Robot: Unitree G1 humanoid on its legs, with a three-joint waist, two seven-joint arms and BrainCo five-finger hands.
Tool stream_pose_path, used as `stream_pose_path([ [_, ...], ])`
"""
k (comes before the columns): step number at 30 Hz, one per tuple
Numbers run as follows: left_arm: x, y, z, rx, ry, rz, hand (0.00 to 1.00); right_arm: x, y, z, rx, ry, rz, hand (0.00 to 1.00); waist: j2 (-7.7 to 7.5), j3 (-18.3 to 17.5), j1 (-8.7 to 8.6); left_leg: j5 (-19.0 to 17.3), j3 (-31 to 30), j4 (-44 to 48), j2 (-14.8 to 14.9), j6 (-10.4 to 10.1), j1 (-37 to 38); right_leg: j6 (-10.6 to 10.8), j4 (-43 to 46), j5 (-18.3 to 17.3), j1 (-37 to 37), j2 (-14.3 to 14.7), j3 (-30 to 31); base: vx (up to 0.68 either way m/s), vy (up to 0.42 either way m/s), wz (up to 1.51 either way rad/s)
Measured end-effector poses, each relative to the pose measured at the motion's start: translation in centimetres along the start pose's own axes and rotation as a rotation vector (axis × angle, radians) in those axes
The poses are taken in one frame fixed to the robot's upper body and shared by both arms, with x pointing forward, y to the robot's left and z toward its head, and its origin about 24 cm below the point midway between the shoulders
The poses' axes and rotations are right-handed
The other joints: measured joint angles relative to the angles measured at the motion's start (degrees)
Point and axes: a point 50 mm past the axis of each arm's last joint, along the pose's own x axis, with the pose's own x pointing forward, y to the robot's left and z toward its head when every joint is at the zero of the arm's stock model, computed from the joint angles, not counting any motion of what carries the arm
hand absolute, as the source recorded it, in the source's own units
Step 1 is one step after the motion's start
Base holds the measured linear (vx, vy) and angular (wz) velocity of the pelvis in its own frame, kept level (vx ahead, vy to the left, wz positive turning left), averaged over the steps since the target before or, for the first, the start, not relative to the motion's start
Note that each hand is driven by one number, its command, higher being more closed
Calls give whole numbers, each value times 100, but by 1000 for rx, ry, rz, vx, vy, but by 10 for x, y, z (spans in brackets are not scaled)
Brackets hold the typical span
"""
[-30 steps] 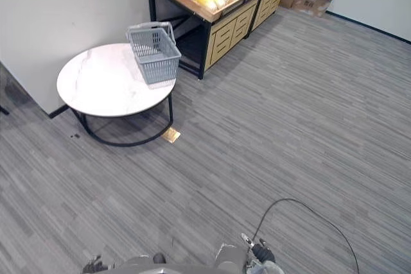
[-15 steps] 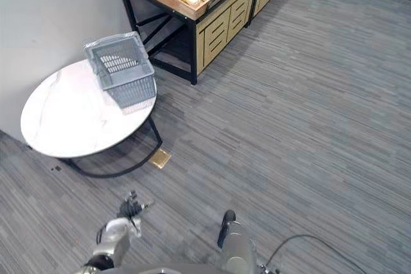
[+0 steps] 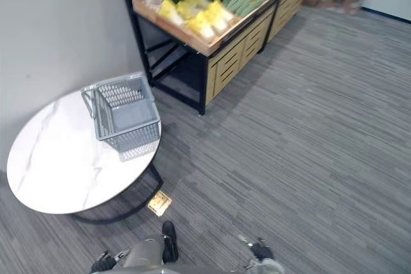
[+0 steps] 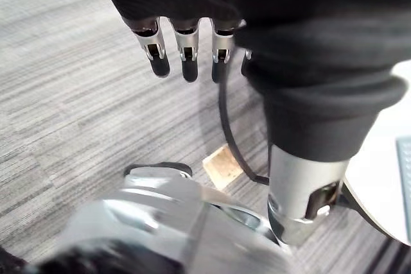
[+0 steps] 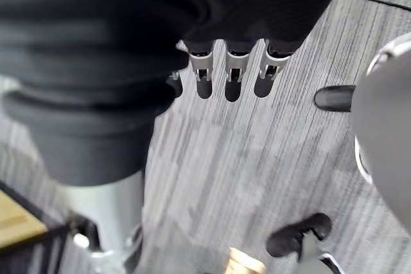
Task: Pick vegetable in the basket
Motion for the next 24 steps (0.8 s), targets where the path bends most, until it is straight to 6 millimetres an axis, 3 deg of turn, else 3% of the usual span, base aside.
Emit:
stream_pose_path([
  [2,-2,6,-12,0,52,16,0,1,5,2,18,-5,11,0,-23,-8,3,-130,568,332,118,237,187,32,133,547,217,12,174,505,224,46],
  [4,-5,16,-20,30,76,35,0,1,4,1,14,-2,13,0,-69,-198,-14,-230,569,-52,-51,313,544,21,883,802,-5,-115,293,451,226,24],
  [5,-4,15,-21,44,80,32,0,2,2,4,3,-7,13,0,-74,-234,-20,-284,555,-403,-151,288,818,146,1760,895,-349,-261,392,352,179,18],
  [7,-3,17,-17,85,72,23,0,2,2,4,-18,-1,18,0,-171,-212,-58,-467,552,-826,-357,321,1254,703,3475,1264,-1055,-600,685,365,154,17],
  [8,0,18,-9,114,62,22,0,2,2,1,-17,17,16,0,-214,-136,-95,-523,490,-989,-508,330,1609,804,4859,1285,-1554,-800,874,307,44,35],
  [9,1,16,-4,137,51,17,0,1,-4,-2,-29,28,4,0,-198,-100,-215,-599,363,-1124,-566,305,2048,593,5950,1099,-1874,-891,829,296,18,42],
  [11,3,9,7,161,15,4,0,0,-12,0,-51,19,-10,0,-171,-91,-370,-651,241,-1285,-614,274,2477,313,6518,733,-2157,-890,639,247,-1,53],
  [13,9,-10,44,144,-106,-18,0,0,-16,3,-66,12,-19,0,-167,-87,-436,-636,-4,-1478,-630,242,2839,-163,5886,103,-2539,-901,89,232,-61,68],
  [14,9,-16,53,138,-143,-24,0,1,-15,4,-69,10,-19,0,-167,-87,-452,-628,-89,-1484,-622,227,2841,-245,5490,53,-2579,-888,-51,185,-142,76],
  [15,7,-29,73,139,-232,-45,0,1,-13,5,-86,8,-15,0,-166,-87,-484,-622,-306,-1502,-610,167,2820,-277,4456,38,-2584,-810,-197,196,-217,88],
  [16,2,-45,91,146,-321,-80,0,2,-12,6,-88,5,-17,0,-157,-82,-508,-634,-555,-1458,-573,59,2765,-263,3006,93,-2550,-599,23,280,-309,86],
  [17,1,-50,95,143,-344,-95,0,2,-12,7,-88,2,-18,0,-147,-73,-507,-641,-656,-1460,-548,-3,2757,-206,2417,145,-2483,-496,228,244,-291,72],
  [18,0,-54,98,145,-360,-109,0,2,-11,7,-88,3,-18,0,-149,-74,-506,-654,-792,-1453,-521,-74,2701,-206,1805,300,-2388,-409,467,232,-323,78],
  [19,-2,-59,100,163,-378,-126,0,1,-11,4,-84,11,-21,0,-226,-86,-505,-720,-1078,-1445,-512,-247,2628,-214,1058,733,-2258,-360,1020,157,-288,88],
  [20,-2,-60,99,173,-377,-130,0,1,-10,0,-77,19,-20,0,-323,-112,-502,-768,-1226,-1456,-538,-327,2605,-190,909,970,-2199,-394,1263,217,-410,124],
  [21,0,-60,87,197,-333,-131,0,1,-11,0,-74,26,-27,0,-317,-94,-476,-798,-1592,-1514,-410,-507,2597,149,973,986,-2072,-277,1227,171,-336,102],
  [22,1,-60,79,205,-307,-133,0,0,-13,0,-78,25,-33,0,-227,-111,-487,-745,-1676,-1574,-310,-566,2567,115,1061,859,-2067,-204,1233,242,-419,103],
  [23,2,-56,62,231,-247,-125,0,0,-17,2,-80,19,-40,0,-205,-54,-452,-636,-1862,-1699,-108,-796,2605,33,1310,560,-2105,-36,1155,218,-359,74],
  [24,4,-46,49,233,-191,-101,0,0,-19,1,-77,22,-45,0,-129,-94,-399,-563,-2016,-1816,75,-898,2617,-52,1386,390,-2071,98,933,187,-291,66],
])
